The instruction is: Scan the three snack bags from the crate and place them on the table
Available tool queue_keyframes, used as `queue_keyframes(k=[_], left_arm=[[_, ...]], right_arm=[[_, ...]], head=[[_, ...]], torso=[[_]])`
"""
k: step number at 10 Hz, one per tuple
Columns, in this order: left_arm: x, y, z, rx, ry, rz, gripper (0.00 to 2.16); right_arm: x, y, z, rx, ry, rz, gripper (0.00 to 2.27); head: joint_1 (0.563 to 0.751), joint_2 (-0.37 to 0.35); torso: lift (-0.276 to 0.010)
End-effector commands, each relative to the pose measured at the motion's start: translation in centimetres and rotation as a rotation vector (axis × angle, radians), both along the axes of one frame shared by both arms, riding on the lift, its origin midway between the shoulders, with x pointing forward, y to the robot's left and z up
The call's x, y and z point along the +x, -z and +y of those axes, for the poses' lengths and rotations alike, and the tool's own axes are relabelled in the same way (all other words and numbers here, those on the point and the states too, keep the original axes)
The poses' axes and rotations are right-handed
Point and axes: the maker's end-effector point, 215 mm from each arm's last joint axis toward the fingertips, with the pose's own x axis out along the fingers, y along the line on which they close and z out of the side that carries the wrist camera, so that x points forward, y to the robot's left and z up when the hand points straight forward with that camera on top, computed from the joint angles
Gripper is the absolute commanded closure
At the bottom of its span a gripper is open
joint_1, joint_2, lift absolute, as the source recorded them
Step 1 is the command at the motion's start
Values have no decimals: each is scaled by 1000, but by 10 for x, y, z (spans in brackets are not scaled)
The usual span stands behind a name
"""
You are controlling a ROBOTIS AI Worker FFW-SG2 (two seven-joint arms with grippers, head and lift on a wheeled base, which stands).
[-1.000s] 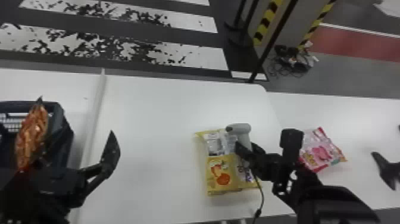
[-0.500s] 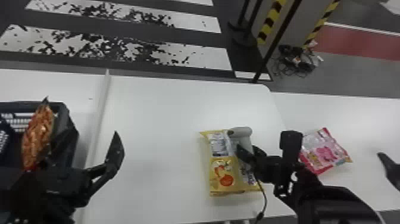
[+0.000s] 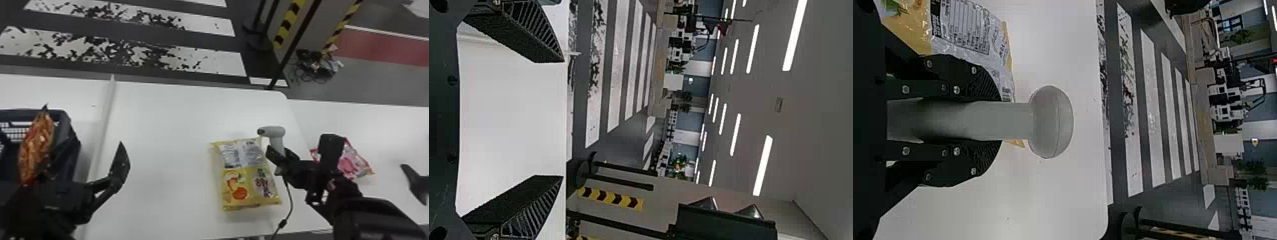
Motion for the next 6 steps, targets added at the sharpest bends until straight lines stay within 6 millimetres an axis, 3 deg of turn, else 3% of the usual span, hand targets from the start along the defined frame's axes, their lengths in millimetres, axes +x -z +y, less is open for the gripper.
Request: queue_keyframes(k=[1,4,6], left_arm=[[-1,0,-2,-1,4,0,33],[-2,1,-4,3,7,3,33],[-3,1,-5,1,8,2,33]], right_arm=[[-1,5,-26,-9,38,8,2219],[2,30,-70,-11,91,48,2219],[2,48,-86,-24,108,73,2219]], head=[[695,-268],[695,-332],[695,-350]], torso=[[-62],[-62],[-62]])
